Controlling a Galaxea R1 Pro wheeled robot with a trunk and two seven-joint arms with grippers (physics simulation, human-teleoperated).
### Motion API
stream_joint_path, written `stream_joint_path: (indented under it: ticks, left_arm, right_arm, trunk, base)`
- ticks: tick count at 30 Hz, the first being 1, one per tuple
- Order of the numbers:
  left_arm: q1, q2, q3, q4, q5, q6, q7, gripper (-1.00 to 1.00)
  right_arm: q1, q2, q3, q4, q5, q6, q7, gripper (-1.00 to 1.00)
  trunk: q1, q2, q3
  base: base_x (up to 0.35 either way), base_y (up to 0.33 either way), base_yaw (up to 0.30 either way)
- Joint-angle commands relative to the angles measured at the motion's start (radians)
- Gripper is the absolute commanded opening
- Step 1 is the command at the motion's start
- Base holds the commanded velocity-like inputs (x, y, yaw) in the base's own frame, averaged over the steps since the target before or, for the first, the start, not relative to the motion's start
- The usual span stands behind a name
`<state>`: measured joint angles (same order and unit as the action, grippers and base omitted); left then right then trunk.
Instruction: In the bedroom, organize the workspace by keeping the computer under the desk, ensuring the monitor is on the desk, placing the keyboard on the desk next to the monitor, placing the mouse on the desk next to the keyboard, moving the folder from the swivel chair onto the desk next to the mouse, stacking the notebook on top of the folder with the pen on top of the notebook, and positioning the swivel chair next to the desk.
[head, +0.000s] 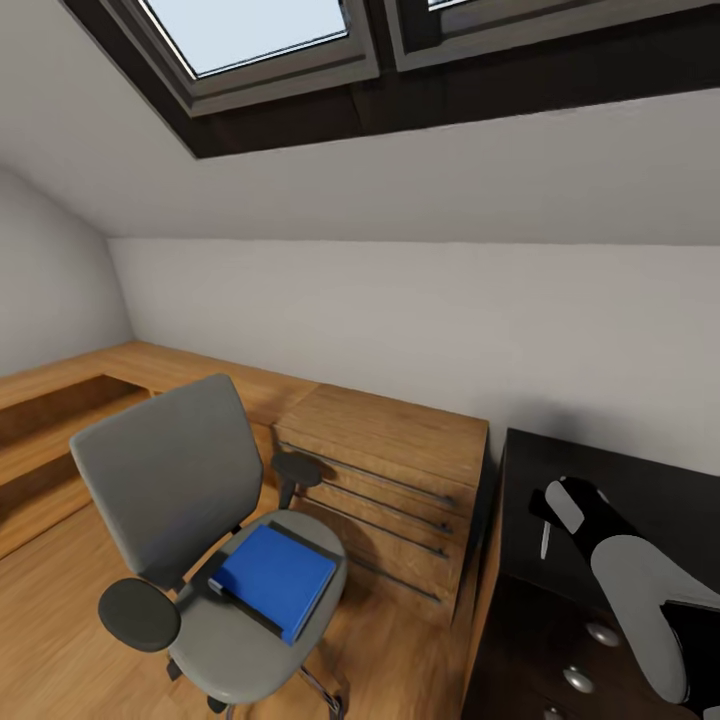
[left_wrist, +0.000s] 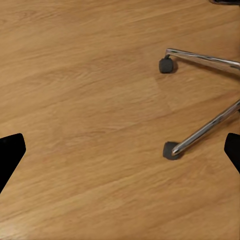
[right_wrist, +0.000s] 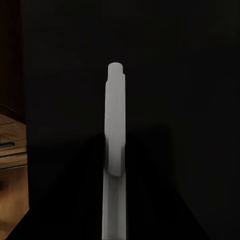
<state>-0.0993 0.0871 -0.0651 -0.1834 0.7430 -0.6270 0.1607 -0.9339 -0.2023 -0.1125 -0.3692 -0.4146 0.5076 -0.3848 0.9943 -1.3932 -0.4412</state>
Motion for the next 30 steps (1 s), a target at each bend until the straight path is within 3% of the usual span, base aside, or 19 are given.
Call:
stream_joint_path:
  ticks: [1, 18, 30]
  left_arm:
    - [0.0, 0.0, -0.007, -0.001, -0.001, -0.002, 0.009, 1.0]
    - [0.0, 0.0, -0.007, -0.001, -0.001, -0.002, 0.008, 1.0]
    - [0.0, 0.0, -0.007, -0.001, -0.001, -0.002, 0.008, 1.0]
  right_arm:
    - [0.0, 0.001, 0.0, -0.002, -0.012, 0.002, -0.007, -1.0]
    - [0.0, 0.003, 0.001, -0.002, -0.012, 0.001, -0.008, -1.0]
    - [0.0, 0.003, 0.001, -0.002, -0.009, 0.0, -0.009, -1.0]
  trunk:
    - [0.004, -0.008, -0.004]
    - [0.069, -0.127, -0.058]
    - [0.069, -0.127, -0.058]
  base:
    - [0.0, 0.0, 0.0]
    - [0.0, 0.0, 0.0]
    - [0.0, 0.0, 0.0]
